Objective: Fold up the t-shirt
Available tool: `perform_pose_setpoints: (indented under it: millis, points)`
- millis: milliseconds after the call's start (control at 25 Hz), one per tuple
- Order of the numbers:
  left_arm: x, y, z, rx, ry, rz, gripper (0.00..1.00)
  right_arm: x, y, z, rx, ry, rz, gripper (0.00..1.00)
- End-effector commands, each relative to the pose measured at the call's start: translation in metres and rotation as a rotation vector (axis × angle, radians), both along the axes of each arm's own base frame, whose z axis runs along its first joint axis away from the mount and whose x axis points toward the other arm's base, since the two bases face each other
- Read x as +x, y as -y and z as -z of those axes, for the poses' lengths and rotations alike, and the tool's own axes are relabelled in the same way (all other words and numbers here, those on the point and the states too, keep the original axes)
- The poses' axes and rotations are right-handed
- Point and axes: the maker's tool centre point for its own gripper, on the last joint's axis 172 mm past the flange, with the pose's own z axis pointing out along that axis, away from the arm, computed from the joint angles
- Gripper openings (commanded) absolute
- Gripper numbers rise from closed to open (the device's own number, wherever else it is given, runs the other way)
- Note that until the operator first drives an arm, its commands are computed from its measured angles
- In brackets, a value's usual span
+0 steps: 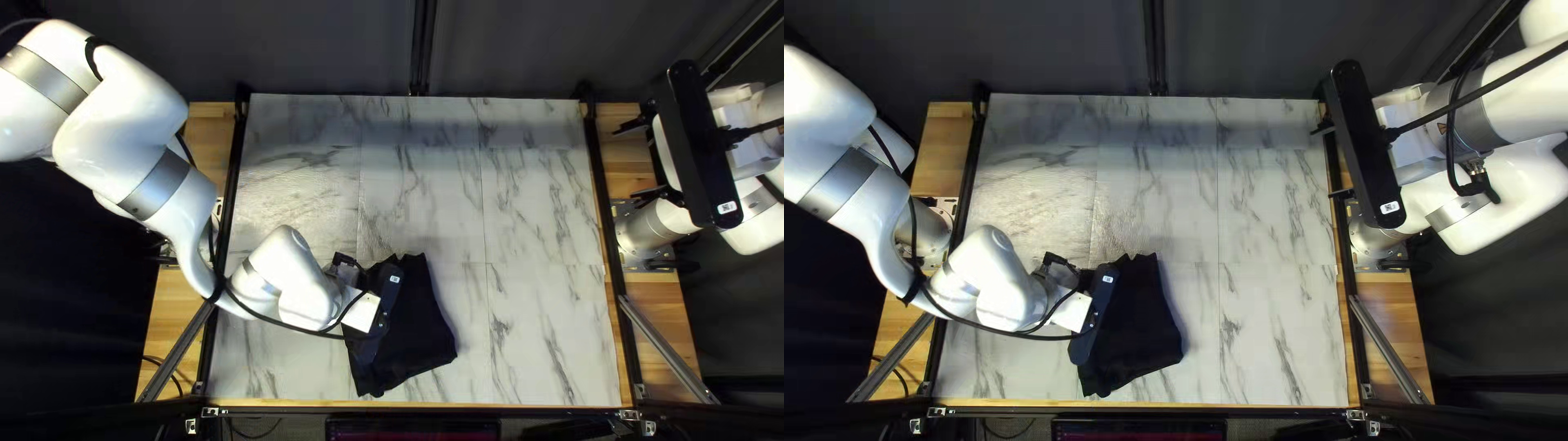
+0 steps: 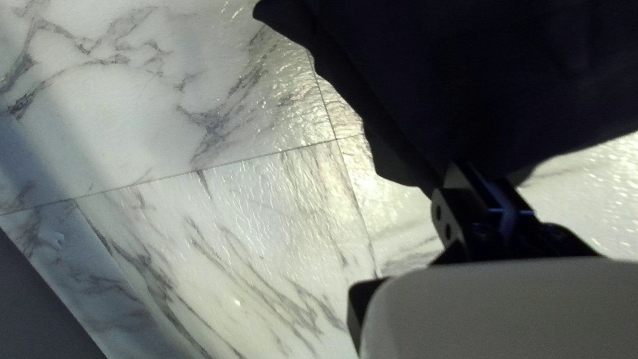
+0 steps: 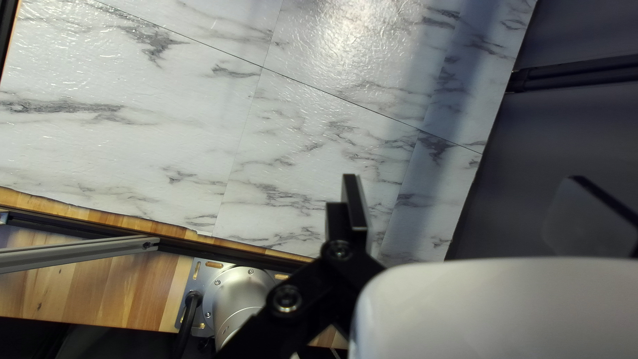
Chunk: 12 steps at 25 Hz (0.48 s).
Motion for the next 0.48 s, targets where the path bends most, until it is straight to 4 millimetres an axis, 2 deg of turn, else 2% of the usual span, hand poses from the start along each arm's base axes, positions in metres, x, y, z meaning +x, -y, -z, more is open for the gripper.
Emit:
perform_pose_setpoints:
  millis: [40,280,320,360,400,480]
  points:
    - [-0.008,-0.003,0.004,0.006,0.002,-0.016,0.0,0.0,0.0,0.0,0.0,0.0,0.0,1.0]
    - [-0.023,-0.015,0.01,-0.004,0.007,-0.044,0.0,0.0,0.0,0.0,0.0,0.0,0.0,1.0]
    - [-0.023,-0.015,0.01,-0.005,0.008,-0.047,0.06,0.0,0.0,0.0,0.0,0.0,0.0,1.0]
    - [-0.023,-0.014,0.01,-0.005,0.009,-0.048,0.65,0.0,0.0,0.0,0.0,0.0,0.0,1.0]
    - [-0.023,-0.013,0.008,-0.007,0.012,-0.05,0.97,0.0,0.0,0.0,0.0,0.0,0.0,1.0]
    - [-0.021,-0.01,0.006,-0.008,0.015,-0.05,1.0,0.0,0.0,0.0,0.0,0.0,0.0,1.0]
